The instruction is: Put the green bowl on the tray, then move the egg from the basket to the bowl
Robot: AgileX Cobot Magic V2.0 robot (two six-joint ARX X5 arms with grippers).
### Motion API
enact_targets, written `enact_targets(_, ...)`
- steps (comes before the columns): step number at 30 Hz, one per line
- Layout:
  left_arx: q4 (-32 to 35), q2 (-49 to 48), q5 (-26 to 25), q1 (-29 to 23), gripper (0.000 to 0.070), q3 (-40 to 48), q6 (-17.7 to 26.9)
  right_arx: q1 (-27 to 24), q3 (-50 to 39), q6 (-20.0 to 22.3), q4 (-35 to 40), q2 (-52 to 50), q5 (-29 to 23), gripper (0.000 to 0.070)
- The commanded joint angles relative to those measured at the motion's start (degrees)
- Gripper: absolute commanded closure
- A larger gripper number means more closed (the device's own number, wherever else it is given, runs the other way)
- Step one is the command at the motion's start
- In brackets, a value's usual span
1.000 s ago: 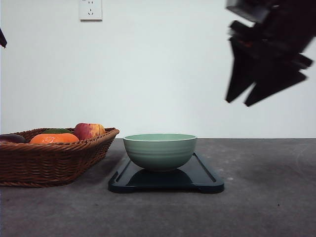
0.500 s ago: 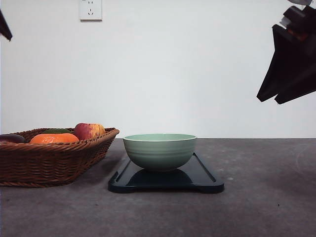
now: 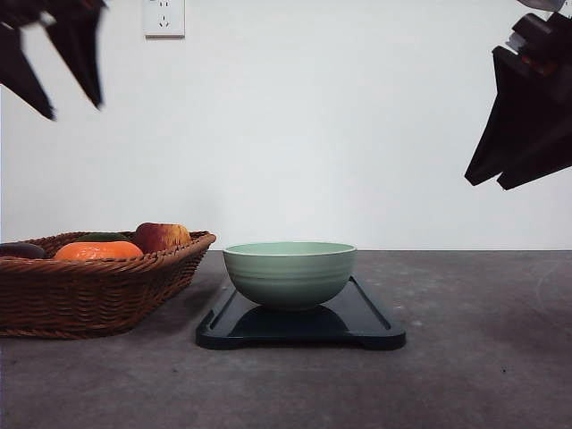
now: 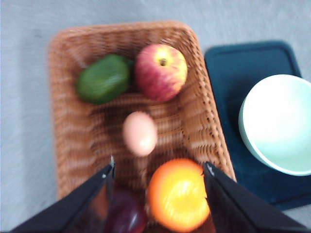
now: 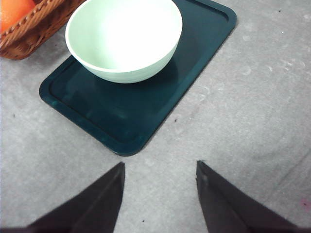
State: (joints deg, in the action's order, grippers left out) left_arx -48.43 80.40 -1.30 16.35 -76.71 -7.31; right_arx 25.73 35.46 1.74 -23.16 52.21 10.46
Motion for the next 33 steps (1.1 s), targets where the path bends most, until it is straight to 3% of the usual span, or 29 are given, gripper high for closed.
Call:
enact_targets(1,0.0,3.2,1.0,0.7,0.0348,-2.0,-0.6,0.3,0.1,0.7,0.7,0.5,0.0,0.0413)
enact_targets(9,2.5,13.6,8.5,2.0,0.0338,-2.8,-0.7,0.3,0.1,0.7,0.7,0.5,0.0,0.0413)
enact_targets(19,9.5,22.3,9.5,2.0,0.0337,-2.8,-0.7,0.3,0.1,0.9,0.9,0.5,0.0,0.0413)
enact_targets(33,10.5,28.0,9.5,1.9,0.0337,-2.8,-1.0,0.3,0.1,0.9,1.3,0.5,0.0,0.0413)
